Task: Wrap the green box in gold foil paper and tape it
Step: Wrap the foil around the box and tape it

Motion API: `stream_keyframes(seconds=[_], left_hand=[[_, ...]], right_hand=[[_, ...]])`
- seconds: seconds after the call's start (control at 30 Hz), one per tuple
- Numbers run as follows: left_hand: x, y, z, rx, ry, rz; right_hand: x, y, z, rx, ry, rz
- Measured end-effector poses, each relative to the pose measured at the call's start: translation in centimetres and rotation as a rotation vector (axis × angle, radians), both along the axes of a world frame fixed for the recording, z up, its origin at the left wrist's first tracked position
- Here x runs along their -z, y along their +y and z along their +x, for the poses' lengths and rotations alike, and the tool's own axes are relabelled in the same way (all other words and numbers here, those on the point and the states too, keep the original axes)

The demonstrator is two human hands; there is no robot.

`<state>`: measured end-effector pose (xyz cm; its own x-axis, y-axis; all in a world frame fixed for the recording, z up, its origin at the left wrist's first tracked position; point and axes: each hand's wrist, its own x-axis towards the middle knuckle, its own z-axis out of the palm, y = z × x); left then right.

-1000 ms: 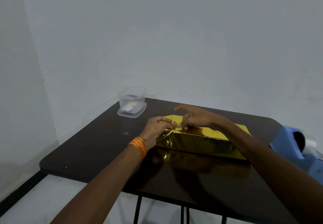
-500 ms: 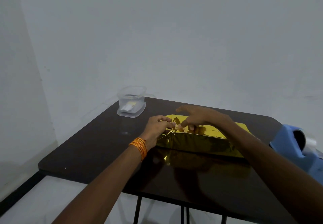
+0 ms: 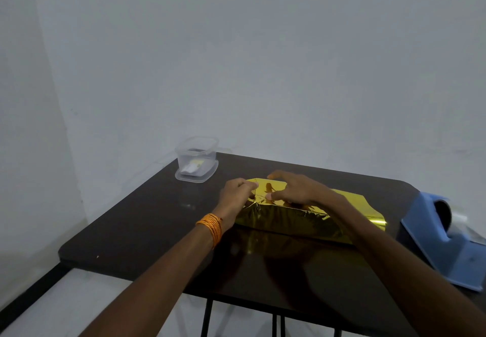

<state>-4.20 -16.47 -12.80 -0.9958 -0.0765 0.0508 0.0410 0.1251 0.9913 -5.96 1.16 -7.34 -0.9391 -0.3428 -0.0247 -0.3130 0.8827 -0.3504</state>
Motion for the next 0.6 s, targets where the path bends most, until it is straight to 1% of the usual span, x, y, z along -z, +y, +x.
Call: stream_keyframes(seconds=[0.07, 0.17, 0.27, 0.33, 0.4, 0.47, 0.53, 0.6], left_hand=[[0.1, 0.0, 0.0, -0.009, 0.034, -0.055], [-0.1, 0.0, 0.1, -0.016, -0.003, -0.085], [-0.4, 0.2, 0.1, -0.011, -0.037, -0.073], [-0.5, 0.2, 0.4, -0.007, -0.028, -0.097], [-0.5, 0.1, 0.6, -0.002, -0.013, -0.124], [-0.4, 0.0, 0.7, -0.010, 0.003, -0.151], [-0.5, 0.0, 0.7, -0.030, 0.023, -0.200], [-0.6, 0.1, 0.9, -0.047, 0.038, -0.241]], right_hand=[[-0.1, 0.3, 0.0, -0.021, -0.028, -0.028], [0.0, 0.5, -0.1, -0.006, -0.037, -0.053], [0.6, 0.5, -0.1, 0.028, -0.012, -0.078], [1.0, 0.6, 0.0, 0.027, 0.019, -0.097], [1.3, 0.9, 0.1, 0.002, 0.077, -0.077], [1.4, 1.0, 0.3, -0.017, 0.095, -0.073], [1.1, 1.1, 0.7, -0.026, 0.083, -0.101], [0.8, 1.5, 1.3, -0.010, 0.073, -0.176]])
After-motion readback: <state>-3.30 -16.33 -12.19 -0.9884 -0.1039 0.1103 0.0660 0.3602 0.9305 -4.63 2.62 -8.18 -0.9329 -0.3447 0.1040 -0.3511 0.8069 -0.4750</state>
